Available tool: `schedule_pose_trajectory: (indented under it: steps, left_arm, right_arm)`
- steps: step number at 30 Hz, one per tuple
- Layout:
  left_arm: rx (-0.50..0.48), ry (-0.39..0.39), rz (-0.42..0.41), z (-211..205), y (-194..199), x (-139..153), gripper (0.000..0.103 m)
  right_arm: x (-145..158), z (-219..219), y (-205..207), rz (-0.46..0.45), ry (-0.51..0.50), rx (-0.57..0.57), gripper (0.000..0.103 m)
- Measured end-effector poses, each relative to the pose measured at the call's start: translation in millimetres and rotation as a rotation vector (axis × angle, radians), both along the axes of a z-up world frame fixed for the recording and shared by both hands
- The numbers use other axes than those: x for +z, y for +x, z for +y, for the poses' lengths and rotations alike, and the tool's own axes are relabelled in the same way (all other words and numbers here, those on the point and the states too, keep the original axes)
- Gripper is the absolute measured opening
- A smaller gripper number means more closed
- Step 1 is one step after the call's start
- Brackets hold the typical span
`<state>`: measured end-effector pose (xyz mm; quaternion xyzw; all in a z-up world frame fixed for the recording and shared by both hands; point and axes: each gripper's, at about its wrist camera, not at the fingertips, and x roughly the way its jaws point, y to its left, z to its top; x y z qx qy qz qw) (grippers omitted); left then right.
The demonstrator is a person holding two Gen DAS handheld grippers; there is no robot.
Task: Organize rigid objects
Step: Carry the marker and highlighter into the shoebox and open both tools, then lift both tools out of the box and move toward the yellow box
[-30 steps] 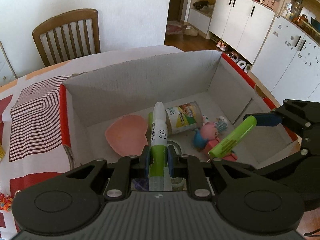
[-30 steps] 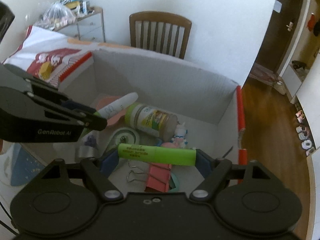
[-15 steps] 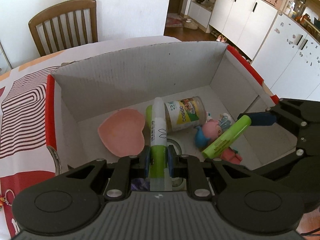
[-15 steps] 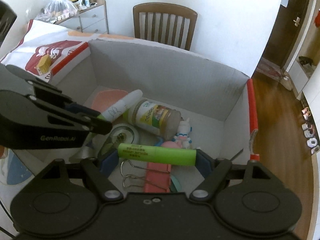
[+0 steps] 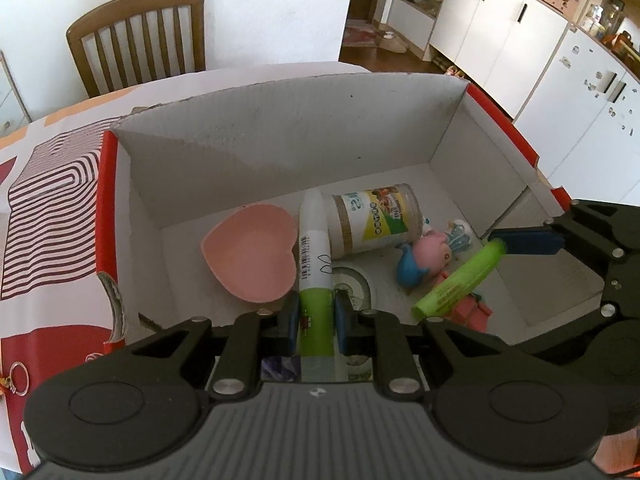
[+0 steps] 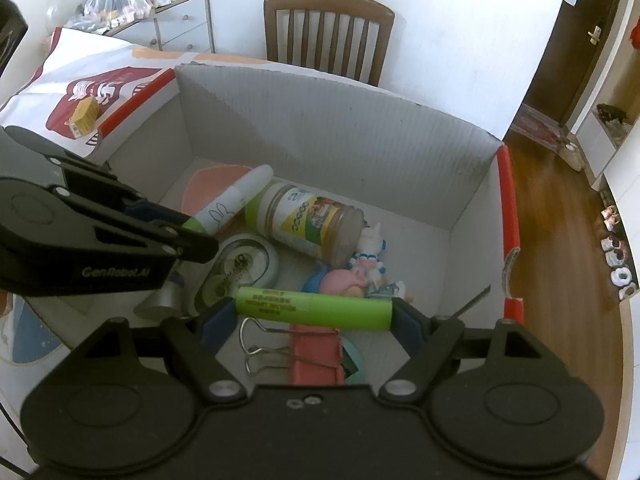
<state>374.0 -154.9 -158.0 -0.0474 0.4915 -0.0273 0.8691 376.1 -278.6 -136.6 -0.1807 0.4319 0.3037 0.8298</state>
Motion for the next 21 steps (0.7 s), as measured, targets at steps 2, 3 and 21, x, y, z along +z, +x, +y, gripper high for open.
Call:
schedule_pose_trajectory:
  steps: [2, 3, 21]
  left_arm:
    - [0.007, 0.002, 0.000, -0.7, -0.7, 0.7, 0.017]
    - [0.009, 0.001, -0.002, 0.0, -1.5, 1.7, 0.018]
    - [0.006, -0.024, -0.098, -0.3, -38.8, 41.8, 0.018]
  right_arm:
    - [1.6, -0.4, -1.3, -0.002, 0.004, -0.002, 0.086]
    - [2.6, -0.8, -2.2, -0.007, 0.003, -0.006, 0.087]
    - [27.6, -14.1, -20.4, -0.047, 0.058, -0.022, 0.091]
